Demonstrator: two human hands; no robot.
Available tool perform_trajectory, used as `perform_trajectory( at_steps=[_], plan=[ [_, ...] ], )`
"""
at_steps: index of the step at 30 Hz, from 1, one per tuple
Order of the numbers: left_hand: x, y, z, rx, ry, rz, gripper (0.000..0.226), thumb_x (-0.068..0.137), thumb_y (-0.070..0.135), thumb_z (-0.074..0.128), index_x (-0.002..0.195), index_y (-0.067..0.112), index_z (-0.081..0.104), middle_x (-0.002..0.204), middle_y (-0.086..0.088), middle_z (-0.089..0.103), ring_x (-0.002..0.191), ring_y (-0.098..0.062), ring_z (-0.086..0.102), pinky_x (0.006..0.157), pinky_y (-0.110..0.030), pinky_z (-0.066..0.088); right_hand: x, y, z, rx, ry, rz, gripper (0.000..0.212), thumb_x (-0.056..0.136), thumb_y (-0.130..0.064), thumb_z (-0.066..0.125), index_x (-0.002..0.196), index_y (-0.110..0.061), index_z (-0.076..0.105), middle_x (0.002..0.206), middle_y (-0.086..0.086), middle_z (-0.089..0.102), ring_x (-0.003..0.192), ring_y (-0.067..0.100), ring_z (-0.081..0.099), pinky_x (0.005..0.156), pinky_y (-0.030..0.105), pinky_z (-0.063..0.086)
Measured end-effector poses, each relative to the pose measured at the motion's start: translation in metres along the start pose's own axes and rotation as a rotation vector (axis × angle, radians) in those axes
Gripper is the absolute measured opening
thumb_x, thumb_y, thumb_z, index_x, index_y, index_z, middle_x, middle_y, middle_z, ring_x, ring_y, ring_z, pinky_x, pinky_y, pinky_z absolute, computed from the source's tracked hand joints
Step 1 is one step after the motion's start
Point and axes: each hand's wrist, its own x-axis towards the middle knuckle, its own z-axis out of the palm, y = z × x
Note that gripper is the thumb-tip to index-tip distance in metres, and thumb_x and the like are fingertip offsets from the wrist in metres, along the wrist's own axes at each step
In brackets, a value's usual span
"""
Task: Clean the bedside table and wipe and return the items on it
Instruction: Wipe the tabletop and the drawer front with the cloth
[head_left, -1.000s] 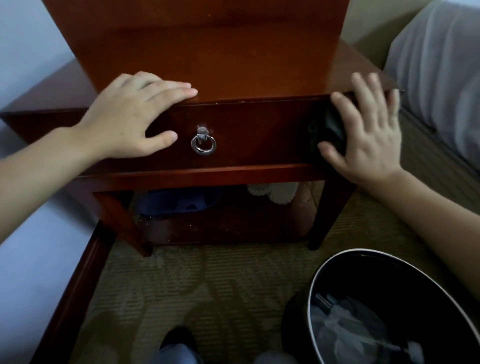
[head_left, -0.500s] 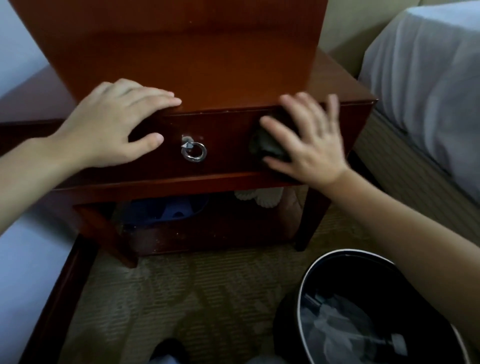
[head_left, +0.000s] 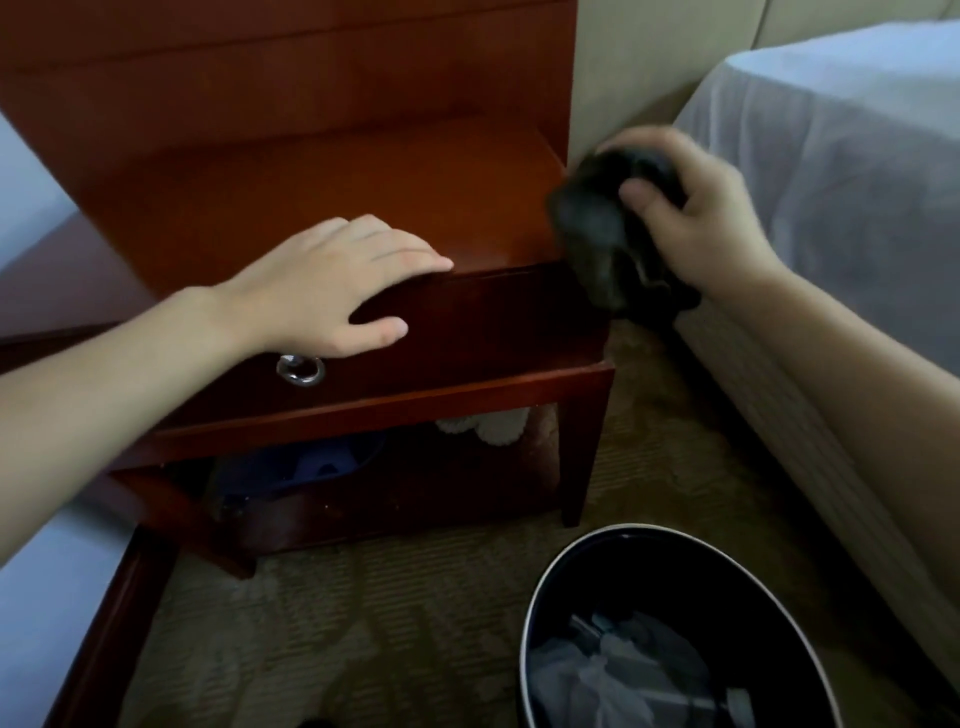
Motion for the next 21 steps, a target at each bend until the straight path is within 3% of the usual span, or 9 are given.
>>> perform_trajectory(
  at_steps=[3,5,7,8,10,12,16,18,21],
  plan=[
    [0.011,0.000,0.001,-0.093,0.030,-0.032,0.055,0.082,0.049,0.040,0.131,0.025,0.046,0.126,-0.001,0.054,0.112,-0.017,0.042,0.089,-0.039,0.038,0.017,0.003,0.006,0.000,0.048,0.102,0.031,0.091,-0.014,0.048,0.122,-0.013,0.053,0.111,-0.015,0.050,0.101,-0.019,0.044,0.092,0.004,0.033],
    [0.026,-0.003,0.001,-0.254,0.034,-0.077,0.050,0.082,0.050,0.040,0.124,0.027,0.052,0.120,0.003,0.054,0.111,-0.015,0.041,0.088,-0.036,0.036,0.024,0.010,0.020,-0.039,-0.139,0.184,0.036,0.091,-0.035,0.047,0.123,-0.021,0.054,0.122,-0.006,0.049,0.117,0.003,0.042,0.102,0.019,0.032],
    [0.047,-0.008,0.001,-0.402,0.030,-0.108,0.048,0.082,0.051,0.038,0.119,0.026,0.057,0.116,0.006,0.054,0.109,-0.012,0.039,0.087,-0.033,0.032,0.032,0.013,0.026,-0.108,-0.321,0.361,0.047,0.088,-0.059,0.046,0.126,-0.033,0.051,0.138,-0.002,0.036,0.132,0.020,0.025,0.107,0.032,0.021],
    [0.059,-0.012,0.002,-0.419,0.030,-0.110,0.049,0.083,0.051,0.036,0.118,0.025,0.058,0.116,0.006,0.054,0.110,-0.013,0.039,0.088,-0.032,0.031,0.038,0.012,0.024,-0.139,-0.406,0.461,0.058,0.080,-0.068,0.045,0.129,-0.036,0.047,0.142,-0.001,0.029,0.134,0.023,0.018,0.109,0.037,0.018],
    [0.079,-0.017,0.003,-0.391,0.001,-0.124,0.053,0.083,0.052,0.033,0.123,0.024,0.055,0.123,0.005,0.053,0.116,-0.016,0.038,0.091,-0.033,0.030,0.048,0.006,0.014,-0.170,-0.567,0.617,0.080,0.063,-0.076,0.047,0.134,-0.041,0.035,0.136,0.000,0.025,0.129,0.026,0.022,0.108,0.041,0.025],
    [0.097,-0.023,0.002,-0.354,-0.065,-0.139,0.054,0.083,0.052,0.033,0.128,0.026,0.050,0.131,0.005,0.049,0.122,-0.018,0.036,0.095,-0.036,0.029,0.049,0.001,0.004,-0.124,-0.660,0.654,0.083,0.060,-0.070,0.060,0.133,-0.043,0.031,0.123,0.000,0.029,0.114,0.021,0.038,0.095,0.031,0.034],
    [0.128,-0.032,0.001,-0.354,-0.177,-0.089,0.047,0.092,0.042,0.043,0.136,0.027,0.040,0.141,0.007,0.042,0.129,-0.017,0.033,0.102,-0.038,0.026,0.046,-0.002,-0.008,0.044,-0.608,0.593,0.051,0.073,-0.033,0.075,0.115,-0.037,0.045,0.110,0.003,0.046,0.101,0.014,0.050,0.081,0.006,0.035],
    [0.142,-0.035,-0.002,-0.389,-0.264,-0.090,0.053,0.092,0.043,0.045,0.141,0.028,0.033,0.148,0.007,0.033,0.134,-0.017,0.027,0.106,-0.039,0.023,0.046,0.009,-0.021,0.145,-0.542,0.650,0.044,0.076,-0.022,0.075,0.107,-0.036,0.048,0.110,0.006,0.054,0.103,0.015,0.055,0.090,0.016,0.040],
    [0.162,-0.035,-0.005,-0.319,-0.439,-0.064,0.074,0.088,0.058,0.041,0.149,0.025,0.012,0.157,0.002,0.010,0.141,-0.021,0.012,0.112,-0.040,0.014,0.047,0.032,-0.038,0.300,-0.459,0.844,0.038,0.074,-0.032,0.073,0.104,-0.041,0.052,0.114,0.008,0.057,0.105,0.018,0.058,0.095,0.035,0.046]
  ],
)
